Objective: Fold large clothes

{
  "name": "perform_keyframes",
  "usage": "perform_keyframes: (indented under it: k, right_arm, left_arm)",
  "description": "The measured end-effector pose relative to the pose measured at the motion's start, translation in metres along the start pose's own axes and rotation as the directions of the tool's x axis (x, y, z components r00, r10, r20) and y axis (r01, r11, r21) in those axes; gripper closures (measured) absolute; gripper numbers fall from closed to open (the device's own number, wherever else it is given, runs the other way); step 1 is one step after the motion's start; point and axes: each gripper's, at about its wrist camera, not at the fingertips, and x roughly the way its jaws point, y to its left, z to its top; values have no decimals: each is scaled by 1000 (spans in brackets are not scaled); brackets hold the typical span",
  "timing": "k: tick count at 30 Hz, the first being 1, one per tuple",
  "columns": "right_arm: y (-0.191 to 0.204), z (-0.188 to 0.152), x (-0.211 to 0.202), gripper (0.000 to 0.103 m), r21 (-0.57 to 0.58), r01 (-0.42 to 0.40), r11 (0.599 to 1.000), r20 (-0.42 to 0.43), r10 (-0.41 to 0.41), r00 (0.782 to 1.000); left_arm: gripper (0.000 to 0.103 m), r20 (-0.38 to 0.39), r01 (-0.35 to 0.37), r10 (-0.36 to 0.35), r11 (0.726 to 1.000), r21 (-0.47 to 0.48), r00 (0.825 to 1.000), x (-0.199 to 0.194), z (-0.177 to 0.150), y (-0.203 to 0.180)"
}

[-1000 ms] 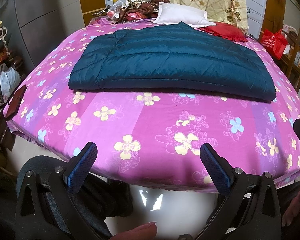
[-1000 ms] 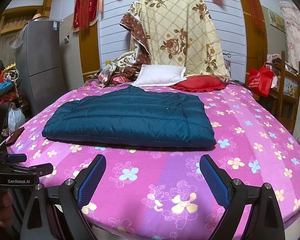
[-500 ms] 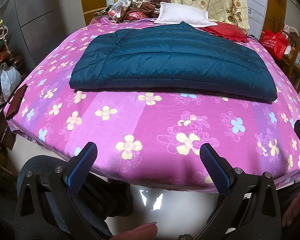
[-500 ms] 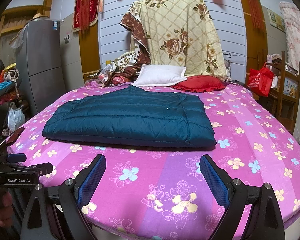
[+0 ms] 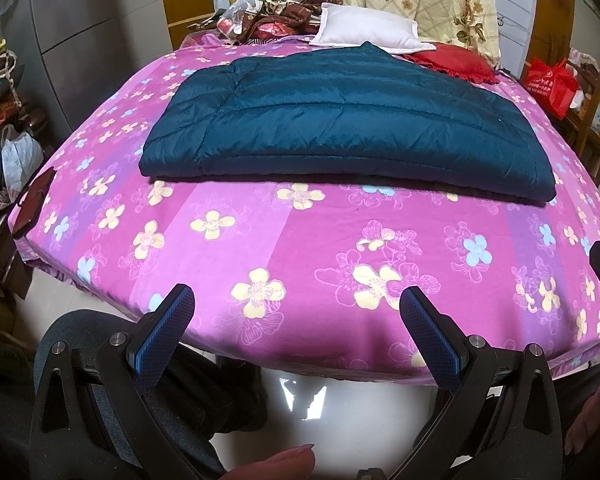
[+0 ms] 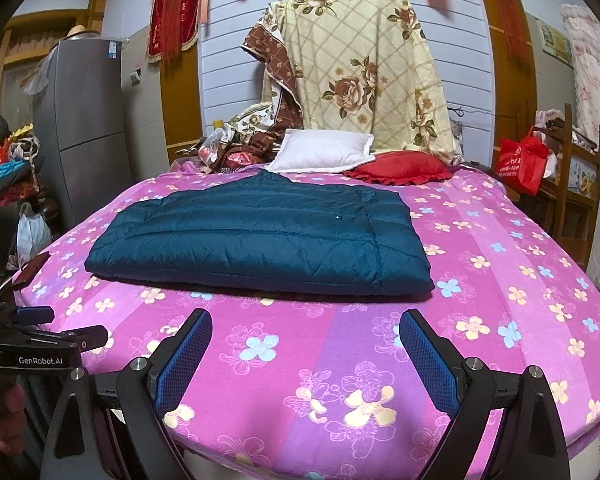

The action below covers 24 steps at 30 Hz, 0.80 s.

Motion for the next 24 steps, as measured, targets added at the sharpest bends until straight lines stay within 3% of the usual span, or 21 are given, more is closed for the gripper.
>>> perform_keyframes:
  k: [24]
  right_arm:
    - [2, -1, 1, 10, -4, -2, 1000, -1, 2, 1000]
  left_arm:
    - [0, 15, -10, 10, 1000, -7, 1000, -7, 7, -2]
